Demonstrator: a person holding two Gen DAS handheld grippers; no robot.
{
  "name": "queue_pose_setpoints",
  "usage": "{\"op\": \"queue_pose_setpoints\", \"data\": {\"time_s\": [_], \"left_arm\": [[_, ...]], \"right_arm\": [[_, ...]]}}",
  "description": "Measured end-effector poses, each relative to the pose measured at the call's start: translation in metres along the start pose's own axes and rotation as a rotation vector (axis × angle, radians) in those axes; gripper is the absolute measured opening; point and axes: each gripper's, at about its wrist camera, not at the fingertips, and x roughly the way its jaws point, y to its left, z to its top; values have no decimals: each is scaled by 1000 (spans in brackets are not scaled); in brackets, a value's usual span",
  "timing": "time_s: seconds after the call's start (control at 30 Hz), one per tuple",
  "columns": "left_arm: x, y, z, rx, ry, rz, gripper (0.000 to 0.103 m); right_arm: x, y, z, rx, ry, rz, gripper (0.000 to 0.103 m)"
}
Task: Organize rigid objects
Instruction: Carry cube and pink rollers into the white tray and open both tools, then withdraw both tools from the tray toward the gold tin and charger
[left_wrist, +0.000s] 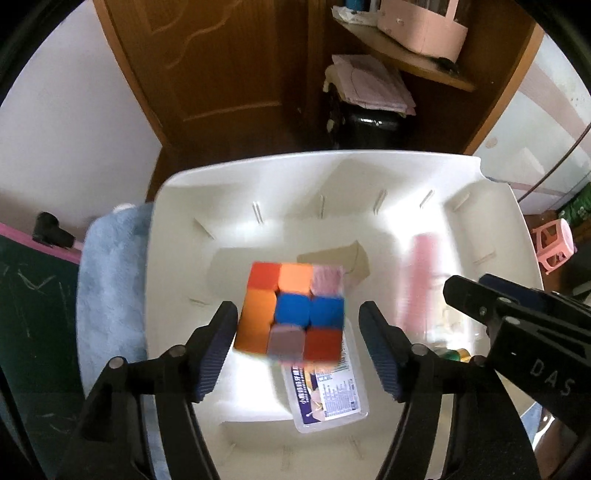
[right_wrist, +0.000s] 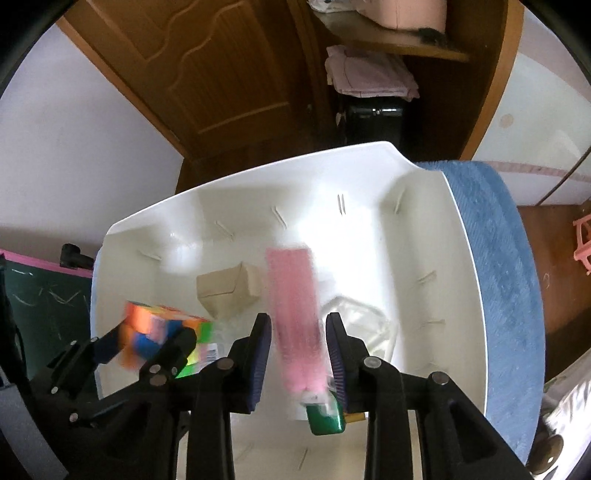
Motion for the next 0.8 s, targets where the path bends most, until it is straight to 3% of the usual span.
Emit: {"op": "queue_pose_setpoints", "data": {"time_s": [0.13, 0.53, 0.8], "left_arm": [[-8, 2, 0, -3, -14, 5, 77], [-61, 1, -24, 23, -63, 24, 77], [-116, 15, -54, 4, -127, 50, 77]], "right_arm": [[-7, -3, -2, 8, -18, 23, 47], [-50, 7, -22, -80, -88, 2, 47], [-107, 7, -56, -159, -162, 21, 47]]}}
